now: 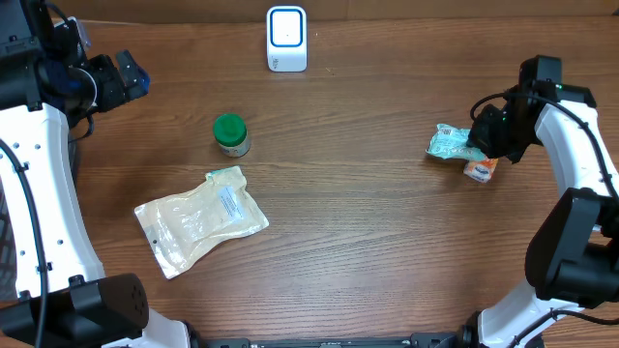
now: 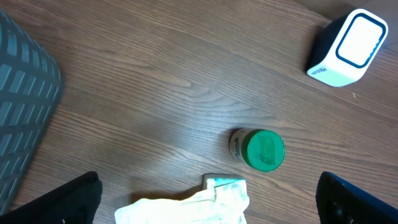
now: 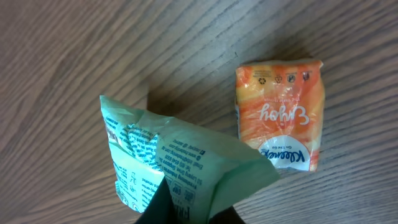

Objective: Scan the item barcode
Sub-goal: 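Move the wipes pack away from the scanner toward the right, then release the wipes pack beside the snack bar and withdraw the right gripper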

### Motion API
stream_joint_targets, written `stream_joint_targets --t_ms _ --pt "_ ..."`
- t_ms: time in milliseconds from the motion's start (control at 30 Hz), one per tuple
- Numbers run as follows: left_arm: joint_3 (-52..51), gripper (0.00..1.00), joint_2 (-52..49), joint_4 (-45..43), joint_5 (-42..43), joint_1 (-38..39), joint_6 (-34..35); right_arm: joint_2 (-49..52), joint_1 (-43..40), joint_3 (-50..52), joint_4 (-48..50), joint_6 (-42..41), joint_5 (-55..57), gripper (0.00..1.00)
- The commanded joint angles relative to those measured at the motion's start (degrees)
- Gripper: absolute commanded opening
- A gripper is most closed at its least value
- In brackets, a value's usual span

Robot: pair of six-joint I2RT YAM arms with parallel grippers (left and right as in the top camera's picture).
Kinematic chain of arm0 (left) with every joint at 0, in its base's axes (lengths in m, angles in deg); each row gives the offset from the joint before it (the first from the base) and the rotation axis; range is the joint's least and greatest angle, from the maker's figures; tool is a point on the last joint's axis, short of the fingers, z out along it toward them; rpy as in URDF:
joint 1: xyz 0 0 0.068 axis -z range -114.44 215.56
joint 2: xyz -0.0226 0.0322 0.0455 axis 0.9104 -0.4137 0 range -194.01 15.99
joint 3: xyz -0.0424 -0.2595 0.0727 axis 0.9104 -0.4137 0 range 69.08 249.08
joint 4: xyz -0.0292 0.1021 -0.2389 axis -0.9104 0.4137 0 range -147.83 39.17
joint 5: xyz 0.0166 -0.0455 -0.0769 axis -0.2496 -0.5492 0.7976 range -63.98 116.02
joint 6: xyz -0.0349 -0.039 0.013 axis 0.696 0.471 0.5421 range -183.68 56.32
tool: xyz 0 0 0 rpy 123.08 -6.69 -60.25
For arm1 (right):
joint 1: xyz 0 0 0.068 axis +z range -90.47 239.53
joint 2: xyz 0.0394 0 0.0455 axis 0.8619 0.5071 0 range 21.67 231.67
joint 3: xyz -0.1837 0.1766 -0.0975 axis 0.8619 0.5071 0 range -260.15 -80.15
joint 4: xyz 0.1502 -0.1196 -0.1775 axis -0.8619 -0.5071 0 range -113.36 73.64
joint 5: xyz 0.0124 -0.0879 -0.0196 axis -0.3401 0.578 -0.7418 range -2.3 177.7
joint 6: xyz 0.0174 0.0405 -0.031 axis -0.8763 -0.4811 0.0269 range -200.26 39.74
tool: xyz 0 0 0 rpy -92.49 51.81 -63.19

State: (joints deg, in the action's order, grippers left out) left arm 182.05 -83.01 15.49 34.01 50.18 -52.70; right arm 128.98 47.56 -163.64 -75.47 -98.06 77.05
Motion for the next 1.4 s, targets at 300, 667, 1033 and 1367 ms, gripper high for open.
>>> stream_joint_targets --t_ms 300,667,1033,1367 --pt "0.44 1.00 0.02 -0.04 0.46 0.17 0.83 -0.85 -0.35 0.24 0.04 -0.20 6.32 0.38" --pt "0.44 1.00 0.02 -0.04 0.46 0.17 0.83 -0.92 -0.28 -8.44 -12.48 6.71 -1.25 0.63" --pt "0.44 1.00 0.02 -0.04 0.46 0.17 0.83 -1.62 6.05 -23.96 -26.38 12.31 -14.23 0.61" --pt "0.44 1.00 0.02 -0.04 0.44 0.17 0.81 -1.60 23.78 -24.04 -22.97 11.82 -16.98 0.70"
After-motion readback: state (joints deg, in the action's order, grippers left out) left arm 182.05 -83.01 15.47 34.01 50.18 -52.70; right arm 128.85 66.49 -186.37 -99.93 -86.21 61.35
